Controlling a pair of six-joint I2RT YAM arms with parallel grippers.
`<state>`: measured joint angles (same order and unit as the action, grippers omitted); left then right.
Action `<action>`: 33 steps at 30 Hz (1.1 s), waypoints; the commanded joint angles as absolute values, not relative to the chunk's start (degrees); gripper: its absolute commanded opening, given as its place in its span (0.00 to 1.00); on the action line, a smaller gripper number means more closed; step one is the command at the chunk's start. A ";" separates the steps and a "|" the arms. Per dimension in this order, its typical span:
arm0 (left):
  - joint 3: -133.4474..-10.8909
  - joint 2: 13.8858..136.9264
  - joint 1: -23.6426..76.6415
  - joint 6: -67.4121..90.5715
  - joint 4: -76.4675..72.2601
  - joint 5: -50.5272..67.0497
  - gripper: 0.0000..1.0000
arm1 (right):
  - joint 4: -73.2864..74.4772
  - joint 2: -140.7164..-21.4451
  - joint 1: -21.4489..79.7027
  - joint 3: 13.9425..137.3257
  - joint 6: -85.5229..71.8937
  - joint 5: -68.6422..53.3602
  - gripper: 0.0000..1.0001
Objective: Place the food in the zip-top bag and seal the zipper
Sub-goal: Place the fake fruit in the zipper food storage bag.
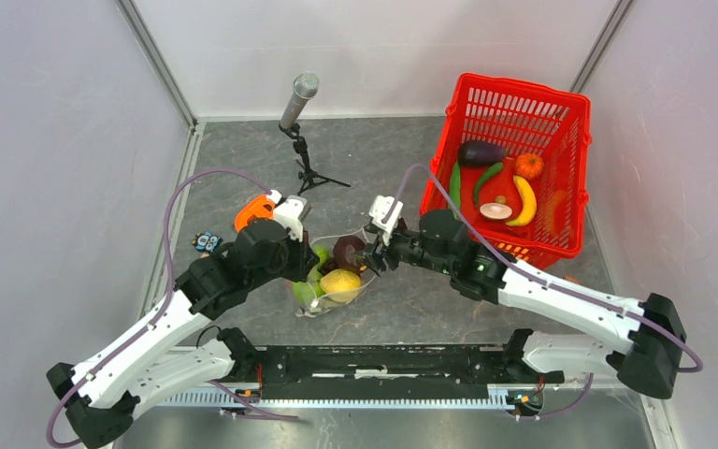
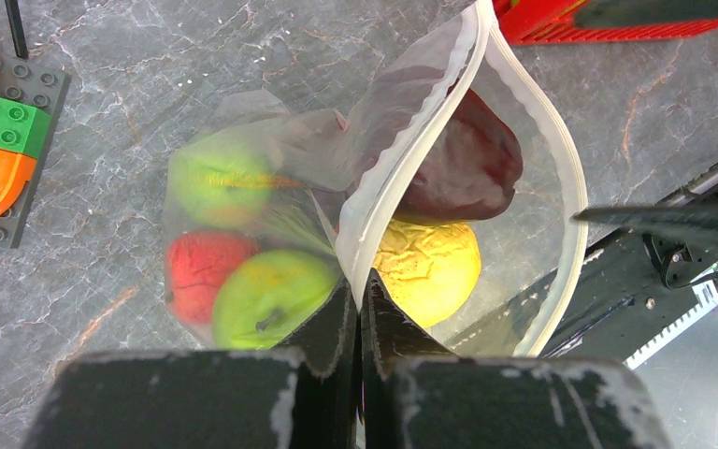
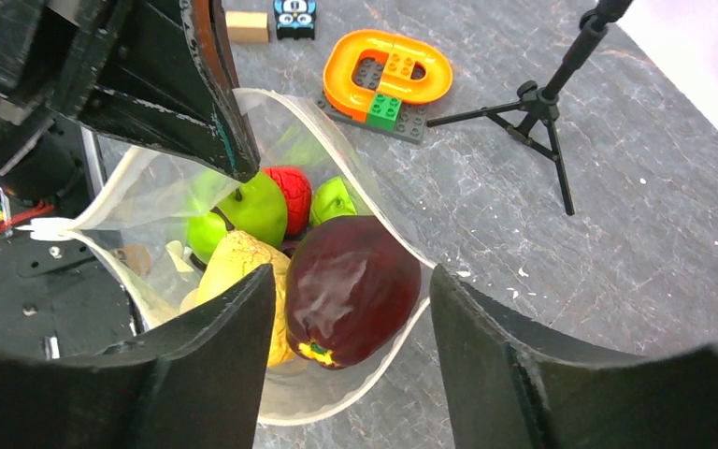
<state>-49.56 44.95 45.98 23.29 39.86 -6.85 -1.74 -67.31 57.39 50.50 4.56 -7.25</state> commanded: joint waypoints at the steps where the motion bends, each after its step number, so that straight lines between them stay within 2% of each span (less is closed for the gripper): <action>1: -51.19 43.60 45.79 25.43 37.04 -5.94 0.02 | -6.92 -62.60 57.77 48.68 3.79 -5.56 0.62; 4: -50.64 42.44 45.79 25.80 37.16 -6.57 0.02 | -2.88 -64.19 57.70 50.65 5.15 -9.48 0.58; 8: -50.43 42.06 45.79 25.91 37.22 -6.69 0.02 | 6.15 -70.48 57.96 56.66 6.04 -19.29 0.47; 10: -50.61 42.11 45.79 25.82 37.44 -6.81 0.02 | 8.61 -72.77 59.12 58.36 7.65 -21.48 0.47; 15: -50.49 42.35 45.79 25.84 37.52 -7.10 0.02 | 13.51 -75.38 60.30 60.27 9.82 -15.66 0.53; 22: -50.41 42.91 45.79 25.75 37.35 -6.89 0.02 | 9.14 -69.85 60.34 56.43 10.03 -15.13 0.59; 26: -50.39 43.15 45.78 25.58 37.00 -6.87 0.02 | 9.91 -67.91 60.30 54.85 10.98 -18.61 0.58; 33: -50.57 43.92 45.79 25.68 36.57 -6.34 0.02 | 13.91 -71.56 60.37 55.90 13.09 -20.39 0.52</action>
<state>-49.54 43.66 45.98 24.12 39.92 -6.90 12.38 -69.49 60.27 55.46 11.20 -18.41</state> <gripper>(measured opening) 0.039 0.529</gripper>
